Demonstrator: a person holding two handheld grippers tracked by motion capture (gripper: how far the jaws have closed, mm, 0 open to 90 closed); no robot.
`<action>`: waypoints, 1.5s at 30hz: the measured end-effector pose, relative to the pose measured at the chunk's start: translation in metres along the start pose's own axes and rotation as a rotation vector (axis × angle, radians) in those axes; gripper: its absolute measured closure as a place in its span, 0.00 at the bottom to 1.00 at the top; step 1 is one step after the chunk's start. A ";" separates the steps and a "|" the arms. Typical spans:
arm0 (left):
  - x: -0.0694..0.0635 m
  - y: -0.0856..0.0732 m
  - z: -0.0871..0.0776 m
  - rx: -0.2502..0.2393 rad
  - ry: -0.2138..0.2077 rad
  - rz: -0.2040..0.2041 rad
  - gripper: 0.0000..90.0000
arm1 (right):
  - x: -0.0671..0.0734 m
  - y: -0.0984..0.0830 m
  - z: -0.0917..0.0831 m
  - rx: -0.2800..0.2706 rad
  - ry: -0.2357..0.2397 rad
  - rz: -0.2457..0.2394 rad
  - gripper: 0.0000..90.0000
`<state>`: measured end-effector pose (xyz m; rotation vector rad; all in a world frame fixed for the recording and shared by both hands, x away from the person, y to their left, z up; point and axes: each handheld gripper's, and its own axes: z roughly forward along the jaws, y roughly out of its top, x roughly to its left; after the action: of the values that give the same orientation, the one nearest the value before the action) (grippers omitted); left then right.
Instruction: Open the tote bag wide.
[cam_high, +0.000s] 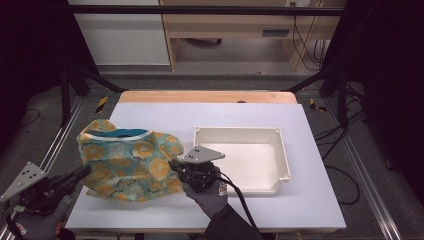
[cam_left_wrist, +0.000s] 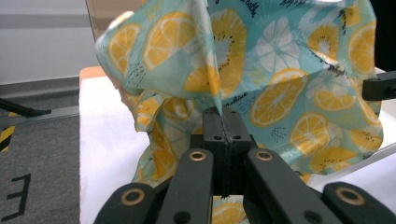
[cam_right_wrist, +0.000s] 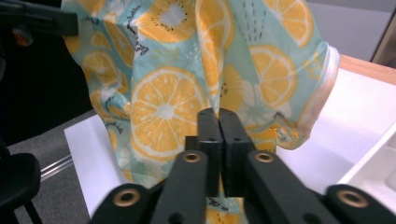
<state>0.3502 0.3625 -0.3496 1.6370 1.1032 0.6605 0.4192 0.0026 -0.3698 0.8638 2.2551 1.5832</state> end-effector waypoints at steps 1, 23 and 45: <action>0.000 0.000 0.000 0.000 0.000 0.000 1.00 | 0.000 0.000 0.000 0.000 0.000 0.000 0.95; 0.000 -0.002 0.005 0.017 0.013 0.013 1.00 | 0.001 0.031 -0.003 -0.109 -0.040 -0.004 1.00; -0.001 0.033 0.013 -0.010 0.092 0.061 0.87 | 0.005 0.012 -0.001 -0.080 -0.020 -0.006 1.00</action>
<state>0.3723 0.3540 -0.3233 1.6505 1.1175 0.7867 0.4186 0.0079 -0.3582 0.8471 2.1632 1.6428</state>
